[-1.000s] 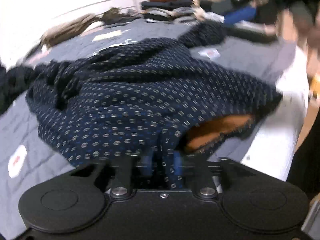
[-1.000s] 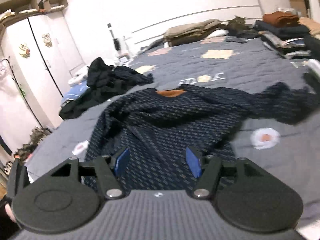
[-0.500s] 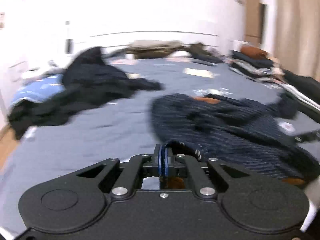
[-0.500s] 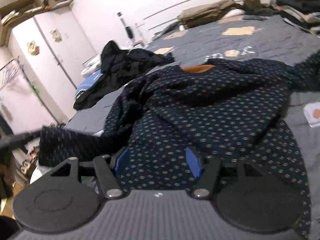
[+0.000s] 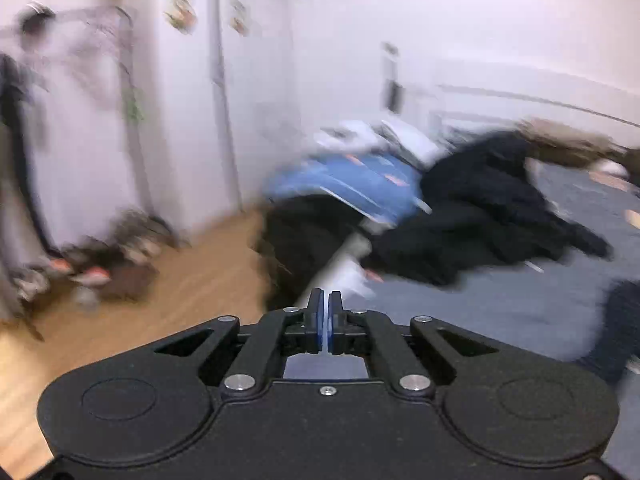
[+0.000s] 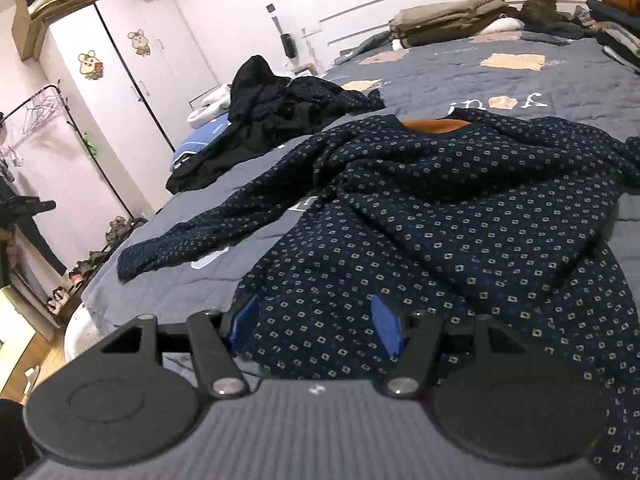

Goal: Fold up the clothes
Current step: 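Release the shirt with the left tool and grasp a sleeve again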

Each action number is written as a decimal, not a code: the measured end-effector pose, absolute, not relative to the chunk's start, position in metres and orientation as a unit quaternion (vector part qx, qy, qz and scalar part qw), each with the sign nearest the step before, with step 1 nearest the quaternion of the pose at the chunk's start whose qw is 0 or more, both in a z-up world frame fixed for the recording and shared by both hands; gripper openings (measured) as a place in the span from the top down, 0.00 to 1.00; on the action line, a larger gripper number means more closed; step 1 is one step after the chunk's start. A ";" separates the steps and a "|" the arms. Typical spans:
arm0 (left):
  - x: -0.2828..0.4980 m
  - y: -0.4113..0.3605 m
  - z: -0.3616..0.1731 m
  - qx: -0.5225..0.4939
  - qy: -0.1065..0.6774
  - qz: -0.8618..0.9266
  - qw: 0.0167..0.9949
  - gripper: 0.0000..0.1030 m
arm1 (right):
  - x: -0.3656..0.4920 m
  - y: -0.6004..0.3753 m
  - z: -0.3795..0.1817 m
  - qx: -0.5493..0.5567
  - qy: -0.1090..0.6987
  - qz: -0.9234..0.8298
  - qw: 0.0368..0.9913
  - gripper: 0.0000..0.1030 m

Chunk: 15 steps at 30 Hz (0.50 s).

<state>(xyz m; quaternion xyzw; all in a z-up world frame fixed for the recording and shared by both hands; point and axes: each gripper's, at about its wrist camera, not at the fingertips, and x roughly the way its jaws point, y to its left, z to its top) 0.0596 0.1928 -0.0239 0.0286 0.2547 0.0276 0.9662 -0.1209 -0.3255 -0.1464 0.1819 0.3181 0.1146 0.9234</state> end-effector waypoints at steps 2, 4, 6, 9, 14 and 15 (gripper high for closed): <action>0.042 0.155 -0.033 0.053 0.261 -0.034 0.963 0.94 | -0.121 -0.326 -0.147 0.182 0.319 0.116 0.923 0.40; 0.024 0.117 -0.043 0.076 0.265 -0.094 0.957 0.93 | -0.121 -0.326 -0.146 0.182 0.319 0.116 0.923 0.40; 0.003 0.075 -0.054 0.096 0.267 -0.158 0.946 0.89 | -0.122 -0.325 -0.145 0.183 0.318 0.119 0.923 0.40; -0.028 0.012 -0.076 0.120 0.261 -0.243 0.927 0.66 | -0.124 -0.323 -0.143 0.178 0.315 0.125 0.924 0.40; -0.054 -0.055 -0.123 0.137 0.274 -0.334 0.891 0.66 | -0.128 -0.320 -0.141 0.167 0.318 0.143 0.922 0.40; -0.054 -0.065 -0.133 0.156 0.275 -0.340 0.886 0.66 | -0.129 -0.320 -0.141 0.165 0.319 0.146 0.922 0.40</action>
